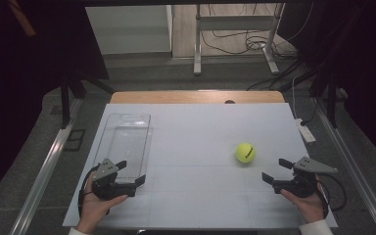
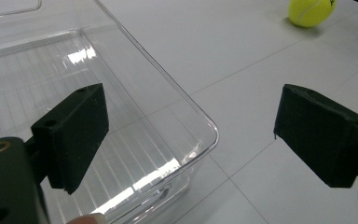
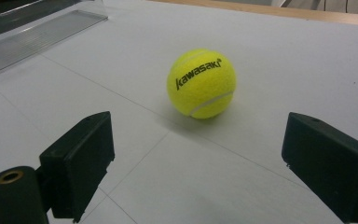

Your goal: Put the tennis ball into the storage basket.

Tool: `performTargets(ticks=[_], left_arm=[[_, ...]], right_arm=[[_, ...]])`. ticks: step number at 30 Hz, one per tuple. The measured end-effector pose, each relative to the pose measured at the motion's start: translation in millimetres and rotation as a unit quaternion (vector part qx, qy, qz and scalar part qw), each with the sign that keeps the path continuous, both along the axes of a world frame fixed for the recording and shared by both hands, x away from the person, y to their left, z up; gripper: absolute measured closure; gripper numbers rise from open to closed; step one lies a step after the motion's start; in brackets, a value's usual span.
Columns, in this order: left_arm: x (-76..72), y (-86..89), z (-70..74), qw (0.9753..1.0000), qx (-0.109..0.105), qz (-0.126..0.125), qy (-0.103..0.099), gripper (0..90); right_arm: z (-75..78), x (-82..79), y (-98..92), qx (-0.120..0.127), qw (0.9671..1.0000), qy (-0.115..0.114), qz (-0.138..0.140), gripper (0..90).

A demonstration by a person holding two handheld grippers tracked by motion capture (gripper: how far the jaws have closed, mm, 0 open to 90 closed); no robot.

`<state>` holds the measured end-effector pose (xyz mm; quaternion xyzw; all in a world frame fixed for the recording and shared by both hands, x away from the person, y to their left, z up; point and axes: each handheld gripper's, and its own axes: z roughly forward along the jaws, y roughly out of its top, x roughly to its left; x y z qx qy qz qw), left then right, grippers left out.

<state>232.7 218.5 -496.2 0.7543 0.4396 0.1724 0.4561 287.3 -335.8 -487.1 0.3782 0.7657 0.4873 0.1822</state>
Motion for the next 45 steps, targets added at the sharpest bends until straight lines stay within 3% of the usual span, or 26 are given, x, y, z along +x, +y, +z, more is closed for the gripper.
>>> performTargets(ticks=[18, 45], left_arm=[[-0.7, 2.4, 0.7, 1.0, 0.001, 0.009, -0.002, 10.7], [7.6, -8.0, 9.3, 0.9999, 0.005, -0.011, 0.0, 9.7]], right_arm=[[-3.8, -3.0, 3.3, -0.006, 0.9999, 0.006, 0.006, 10.5], [-4.3, -5.3, -1.6, 0.001, 1.0, 0.01, -0.001, 10.5]])
